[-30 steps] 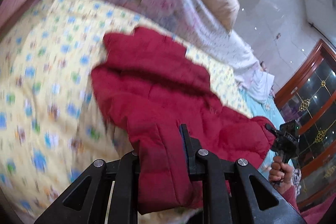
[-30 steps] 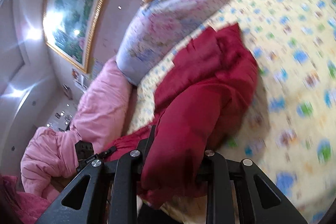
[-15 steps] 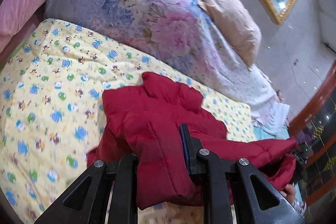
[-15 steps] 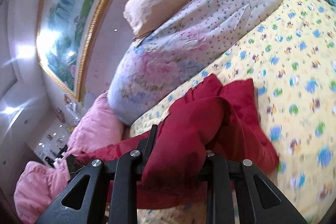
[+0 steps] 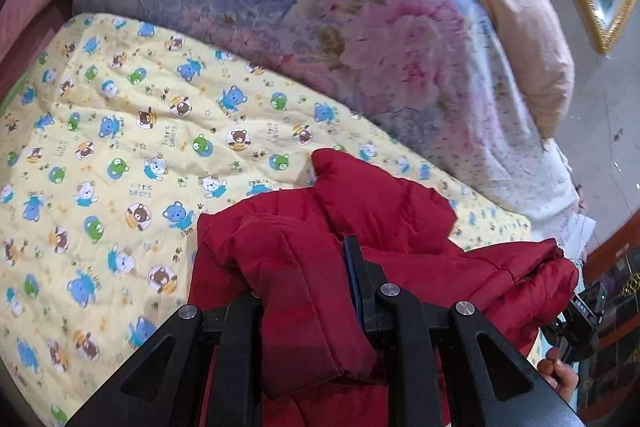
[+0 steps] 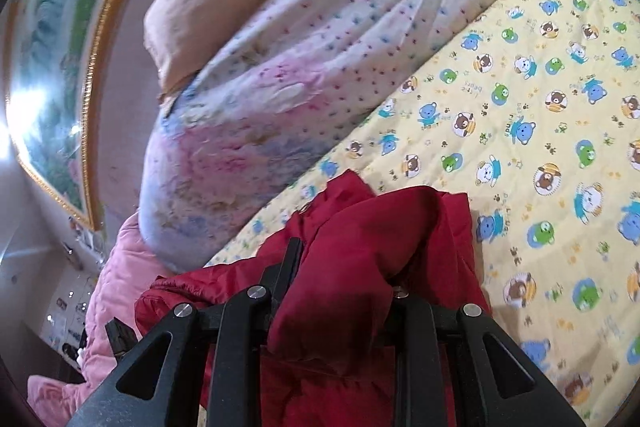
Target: Fold large clothes
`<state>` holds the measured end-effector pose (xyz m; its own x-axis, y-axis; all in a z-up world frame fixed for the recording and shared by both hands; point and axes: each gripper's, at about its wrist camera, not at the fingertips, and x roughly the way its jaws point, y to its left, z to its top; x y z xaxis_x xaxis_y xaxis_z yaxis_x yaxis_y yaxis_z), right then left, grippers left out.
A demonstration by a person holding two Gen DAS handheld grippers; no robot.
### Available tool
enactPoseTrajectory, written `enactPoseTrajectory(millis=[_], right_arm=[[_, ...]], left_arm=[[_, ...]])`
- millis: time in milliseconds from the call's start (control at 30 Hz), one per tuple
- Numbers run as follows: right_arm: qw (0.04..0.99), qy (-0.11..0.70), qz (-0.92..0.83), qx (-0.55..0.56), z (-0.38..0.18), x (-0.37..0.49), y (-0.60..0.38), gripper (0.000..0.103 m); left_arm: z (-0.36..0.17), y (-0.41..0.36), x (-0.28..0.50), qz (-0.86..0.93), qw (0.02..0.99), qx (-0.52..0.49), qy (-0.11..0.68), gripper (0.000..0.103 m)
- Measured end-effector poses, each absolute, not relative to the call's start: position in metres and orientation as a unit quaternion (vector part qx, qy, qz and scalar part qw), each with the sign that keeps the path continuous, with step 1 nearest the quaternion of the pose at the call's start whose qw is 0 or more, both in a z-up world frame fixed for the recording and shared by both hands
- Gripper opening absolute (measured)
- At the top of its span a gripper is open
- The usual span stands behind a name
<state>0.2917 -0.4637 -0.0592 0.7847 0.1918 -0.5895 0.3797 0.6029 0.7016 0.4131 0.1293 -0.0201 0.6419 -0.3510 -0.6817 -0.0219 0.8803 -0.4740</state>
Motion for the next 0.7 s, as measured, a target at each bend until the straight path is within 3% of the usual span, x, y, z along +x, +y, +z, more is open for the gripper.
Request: enactPoseTrajectory(millis=[700], right_arm=[[0.825, 0.351, -0.121, 0.427, -0.104, 0.362, -0.479, 0.029]], left_arm=[[-0.091, 0.129, 0.537, -0.073, 0.839, -0.264, 0.470, 0.023]])
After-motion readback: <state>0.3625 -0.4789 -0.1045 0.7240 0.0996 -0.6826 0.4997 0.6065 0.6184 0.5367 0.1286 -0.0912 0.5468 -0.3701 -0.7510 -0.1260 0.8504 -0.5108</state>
